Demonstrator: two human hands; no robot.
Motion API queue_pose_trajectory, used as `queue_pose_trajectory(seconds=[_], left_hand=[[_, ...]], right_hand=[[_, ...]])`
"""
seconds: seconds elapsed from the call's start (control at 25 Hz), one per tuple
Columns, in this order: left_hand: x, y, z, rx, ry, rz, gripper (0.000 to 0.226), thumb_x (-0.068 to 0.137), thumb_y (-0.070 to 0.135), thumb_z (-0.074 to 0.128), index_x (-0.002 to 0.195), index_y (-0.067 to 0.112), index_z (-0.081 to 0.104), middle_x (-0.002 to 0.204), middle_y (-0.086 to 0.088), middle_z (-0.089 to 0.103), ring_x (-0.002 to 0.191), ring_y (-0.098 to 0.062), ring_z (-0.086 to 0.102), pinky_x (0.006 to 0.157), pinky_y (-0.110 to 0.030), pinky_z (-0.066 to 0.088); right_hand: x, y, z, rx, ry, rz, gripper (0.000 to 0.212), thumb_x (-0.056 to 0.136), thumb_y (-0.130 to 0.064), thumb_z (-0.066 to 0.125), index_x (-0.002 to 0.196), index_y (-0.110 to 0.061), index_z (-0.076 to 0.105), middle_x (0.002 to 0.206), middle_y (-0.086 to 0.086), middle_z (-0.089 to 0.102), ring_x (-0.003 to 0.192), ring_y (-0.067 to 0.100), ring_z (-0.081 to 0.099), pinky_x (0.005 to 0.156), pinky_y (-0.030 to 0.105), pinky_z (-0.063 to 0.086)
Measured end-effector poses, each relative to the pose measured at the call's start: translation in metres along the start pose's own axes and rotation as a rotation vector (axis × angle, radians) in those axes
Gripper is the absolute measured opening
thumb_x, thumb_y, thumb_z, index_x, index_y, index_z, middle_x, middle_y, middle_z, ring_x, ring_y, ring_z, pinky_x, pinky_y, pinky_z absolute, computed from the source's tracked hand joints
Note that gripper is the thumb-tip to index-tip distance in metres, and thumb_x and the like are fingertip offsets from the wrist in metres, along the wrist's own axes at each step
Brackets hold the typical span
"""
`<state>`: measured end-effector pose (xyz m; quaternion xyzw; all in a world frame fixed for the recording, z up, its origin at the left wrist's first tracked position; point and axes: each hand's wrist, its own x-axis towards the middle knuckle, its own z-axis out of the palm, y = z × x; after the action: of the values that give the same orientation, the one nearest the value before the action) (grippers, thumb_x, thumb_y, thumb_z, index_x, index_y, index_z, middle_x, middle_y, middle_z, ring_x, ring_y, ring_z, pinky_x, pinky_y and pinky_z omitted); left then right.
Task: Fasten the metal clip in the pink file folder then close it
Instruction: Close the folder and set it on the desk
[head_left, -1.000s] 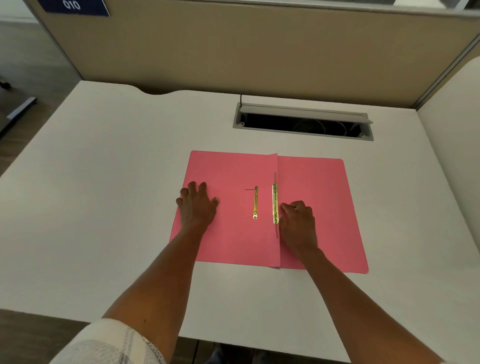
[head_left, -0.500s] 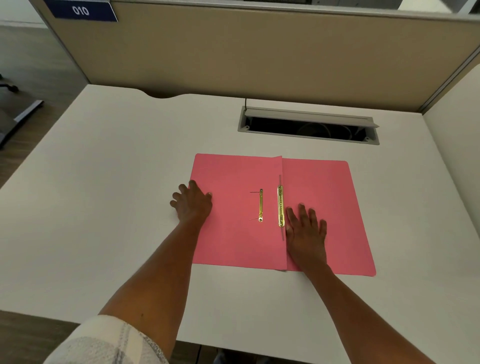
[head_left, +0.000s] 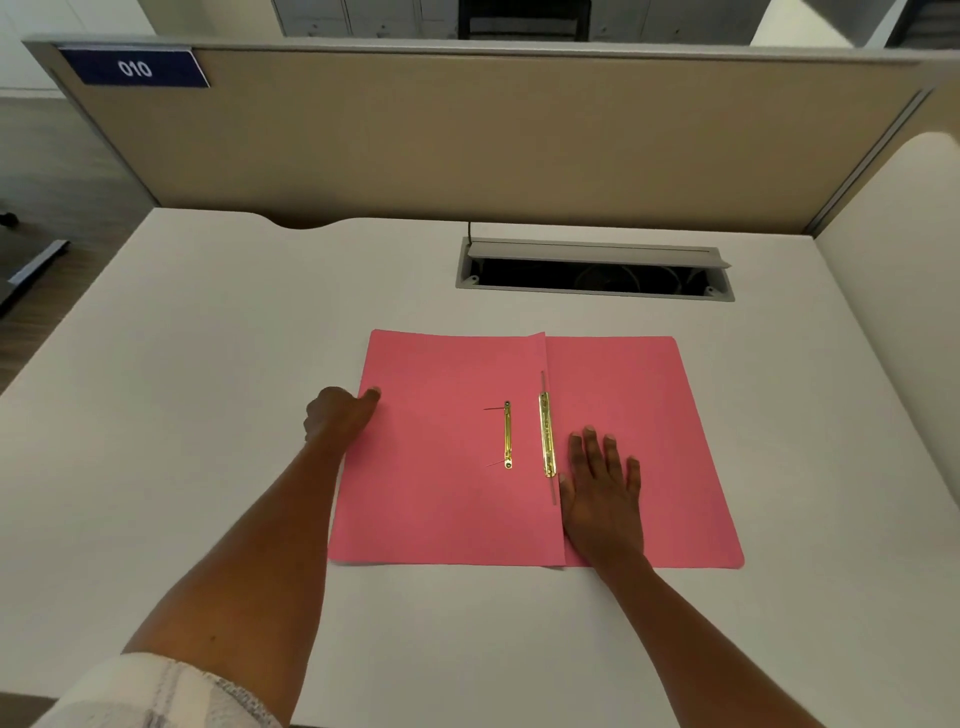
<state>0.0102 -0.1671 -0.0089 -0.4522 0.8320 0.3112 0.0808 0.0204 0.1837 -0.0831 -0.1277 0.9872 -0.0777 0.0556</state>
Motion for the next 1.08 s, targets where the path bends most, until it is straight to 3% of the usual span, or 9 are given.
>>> queue_pose_trajectory(seconds=[0.12,0.24,0.32,0.44,0.6,0.76,0.88,1.0,1.08], left_hand=[[0.003,0.005,-0.013,-0.229,-0.090,0.109,0.037,0.089,0.048,0.063,0.081,0.013,0.069,0.094,-0.013,0.071,0.096,-0.037,0.066,0.086,-0.043,0.053],[-0.008,0.024,-0.033,-0.505,-0.269,0.166,0.037,0.088,0.043,0.068,0.105,0.010,0.070,0.100,-0.012,0.073,0.079,-0.023,0.070,0.067,-0.032,0.055],[-0.021,0.040,-0.045,-0.622,-0.392,0.174,0.046,0.087,0.046,0.068,0.115,0.009,0.068,0.108,-0.013,0.073,0.085,-0.024,0.072,0.073,-0.035,0.057],[-0.045,0.063,-0.054,-0.683,-0.579,0.266,0.059,0.090,0.065,0.045,0.117,0.018,0.067,0.109,-0.012,0.074,0.095,-0.028,0.073,0.084,-0.043,0.058],[-0.082,0.092,-0.040,-0.801,-0.757,0.319,0.080,0.091,0.071,0.013,0.104,0.018,0.072,0.080,-0.006,0.074,0.072,-0.020,0.072,0.067,-0.030,0.059],[-0.114,0.111,0.002,-0.811,-0.805,0.383,0.076,0.094,0.066,0.009,0.127,0.022,0.061,0.115,-0.011,0.070,0.103,-0.027,0.069,0.090,-0.043,0.055],[-0.132,0.121,0.041,-0.677,-0.750,0.423,0.074,0.092,0.071,0.014,0.145,0.029,0.045,0.146,-0.007,0.052,0.136,-0.029,0.047,0.113,-0.055,0.034],[-0.146,0.122,0.077,-0.591,-0.621,0.408,0.076,0.086,0.076,0.037,0.149,0.033,0.037,0.159,0.002,0.033,0.146,-0.021,0.031,0.119,-0.046,0.025],[-0.149,0.117,0.103,-0.469,-0.538,0.484,0.077,0.084,0.077,0.040,0.149,0.036,0.037,0.160,0.002,0.031,0.146,-0.022,0.030,0.117,-0.046,0.025]], right_hand=[[0.001,0.001,0.002,0.011,-0.004,0.004,0.062,0.100,-0.048,0.018,0.155,-0.024,0.002,0.164,0.003,-0.001,0.152,0.027,-0.002,0.122,0.052,0.001],[0.002,0.001,0.000,0.018,-0.006,0.002,0.062,0.099,-0.049,0.015,0.155,-0.025,0.001,0.162,0.000,-0.006,0.152,0.025,-0.003,0.122,0.051,-0.001],[0.002,0.001,-0.001,0.033,-0.009,0.003,0.062,0.099,-0.048,0.017,0.155,-0.024,0.004,0.162,-0.001,-0.004,0.152,0.025,-0.001,0.122,0.050,-0.001],[0.004,0.003,-0.005,0.103,0.003,0.019,0.059,0.101,-0.040,0.029,0.154,-0.018,0.017,0.164,0.003,0.011,0.152,0.025,0.011,0.122,0.047,0.005],[0.008,0.017,-0.018,0.156,0.046,0.035,0.055,0.099,-0.030,0.041,0.150,-0.012,0.031,0.160,0.008,0.027,0.147,0.027,0.027,0.120,0.047,0.018],[0.004,0.049,-0.028,0.092,0.036,0.138,0.061,0.100,-0.039,0.034,0.153,-0.013,0.021,0.164,0.007,0.016,0.151,0.028,0.014,0.121,0.051,0.005],[-0.002,0.078,-0.035,0.073,0.012,0.200,0.061,0.100,-0.043,0.030,0.154,-0.016,0.018,0.164,0.007,0.012,0.151,0.028,0.010,0.122,0.052,0.005],[-0.009,0.106,-0.041,0.089,0.028,0.238,0.052,0.101,-0.037,0.032,0.150,-0.020,0.031,0.163,0.010,0.019,0.150,0.030,0.017,0.120,0.049,0.013],[-0.012,0.124,-0.048,0.173,0.128,0.232,0.040,0.100,-0.026,0.041,0.136,-0.016,0.054,0.150,0.016,0.044,0.137,0.034,0.042,0.112,0.047,0.031]])
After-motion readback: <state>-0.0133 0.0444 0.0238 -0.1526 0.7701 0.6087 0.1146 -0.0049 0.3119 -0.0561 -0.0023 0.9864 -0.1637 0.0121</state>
